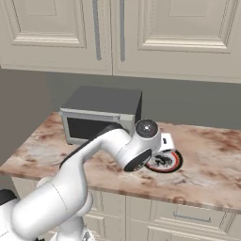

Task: Place the fish on the bottom rack of the oven, and slide the tray back inside. Close the oven door.

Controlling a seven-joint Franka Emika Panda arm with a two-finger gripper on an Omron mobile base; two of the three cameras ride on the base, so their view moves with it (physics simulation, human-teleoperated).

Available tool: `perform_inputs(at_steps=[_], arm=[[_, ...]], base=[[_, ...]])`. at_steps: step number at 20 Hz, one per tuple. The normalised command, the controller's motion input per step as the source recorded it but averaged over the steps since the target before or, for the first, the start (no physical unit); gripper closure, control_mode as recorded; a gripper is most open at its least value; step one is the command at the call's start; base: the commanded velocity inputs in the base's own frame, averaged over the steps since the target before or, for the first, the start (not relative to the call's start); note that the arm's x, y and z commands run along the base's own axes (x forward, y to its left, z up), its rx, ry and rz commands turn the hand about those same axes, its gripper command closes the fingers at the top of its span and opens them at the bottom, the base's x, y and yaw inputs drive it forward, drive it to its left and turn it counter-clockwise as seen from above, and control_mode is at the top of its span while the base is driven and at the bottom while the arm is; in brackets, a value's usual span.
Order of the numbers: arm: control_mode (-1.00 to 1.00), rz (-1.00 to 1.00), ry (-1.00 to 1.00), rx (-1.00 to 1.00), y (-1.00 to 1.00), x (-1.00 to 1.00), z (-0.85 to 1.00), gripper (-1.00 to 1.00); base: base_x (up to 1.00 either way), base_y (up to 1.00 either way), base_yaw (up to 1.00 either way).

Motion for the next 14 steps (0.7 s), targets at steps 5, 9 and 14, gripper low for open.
perform_inputs(at_steps=[5,9,14], arm=[[-1.0,-0.08,0.01,0.0,0.0,0.04,0.0,1.0],[1.0,0.0,0.0,0.0,0.0,0.0,0.0,1.0],[1.0,0.0,0.0,0.0,0.0,0.0,0.0,1.0]], base=[[0.0,0.0,0.0],[-0.14,0.0,0.0],[-0.59,0.0,0.0]])
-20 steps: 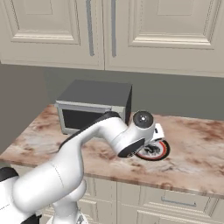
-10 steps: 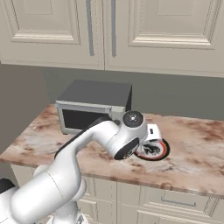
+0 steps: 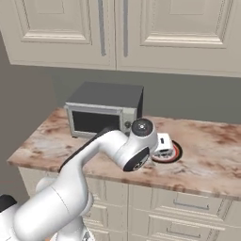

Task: Place the fish on the bottom rack of the oven, and slide the tray back inside. Close the oven door.

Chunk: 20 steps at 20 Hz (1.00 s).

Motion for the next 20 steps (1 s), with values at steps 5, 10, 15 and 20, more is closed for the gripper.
perform_inputs(at_steps=[5,10,15,20], arm=[[1.0,0.0,0.0,0.0,0.0,0.0,0.0,1.0],[1.0,0.0,0.0,0.0,0.0,0.0,0.0,1.0],[1.0,0.0,0.0,0.0,0.0,0.0,0.0,1.0],[1.0,0.0,0.0,0.0,0.0,0.0,0.0,1.0]], base=[[-0.4,0.0,0.05],[-0.56,0.12,0.2],[-0.66,0.25,0.37],[-0.38,0.32,0.52]])
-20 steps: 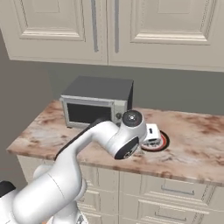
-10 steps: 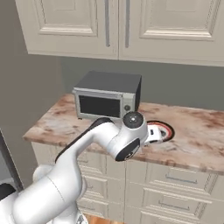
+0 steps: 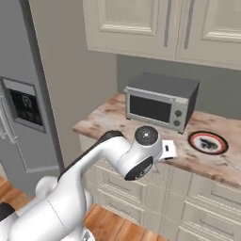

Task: Place the fish on the bottom rack of the oven, and slide the tray back inside. Close the oven door.

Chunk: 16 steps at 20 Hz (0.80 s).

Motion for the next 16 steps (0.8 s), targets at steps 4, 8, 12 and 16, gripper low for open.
perform_inputs(at_steps=[4,8,12,16], arm=[[1.0,0.0,0.0,0.0,0.0,0.0,0.0,1.0],[1.0,0.0,0.0,0.0,0.0,0.0,0.0,1.0],[1.0,0.0,0.0,0.0,0.0,0.0,0.0,1.0],[1.0,0.0,0.0,0.0,0.0,0.0,0.0,1.0]], base=[[-0.17,0.65,0.53],[0.0,0.96,0.43],[0.3,1.0,0.33],[0.12,1.0,0.25]])
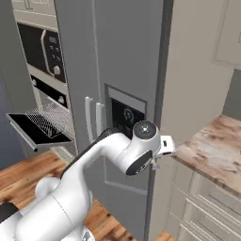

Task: Place the fish on the bottom rack of the oven, and slide the tray back inside. Close the oven door.

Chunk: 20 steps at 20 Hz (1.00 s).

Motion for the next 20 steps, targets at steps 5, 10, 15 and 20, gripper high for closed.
perform_inputs(at_steps=[5,10,15,20], arm=[[1.0,0.0,0.0,0.0,0.0,0.0,0.0,1.0],[1.0,0.0,0.0,0.0,0.0,0.0,0.0,1.0],[1.0,0.0,0.0,0.0,0.0,0.0,0.0,1.0],[1.0,0.0,0.0,0.0,0.0,0.0,0.0,1.0]], base=[[0.0,0.99,0.19],[0.0,0.9,0.24],[0.17,0.54,0.25],[0.29,0.01,0.21]])
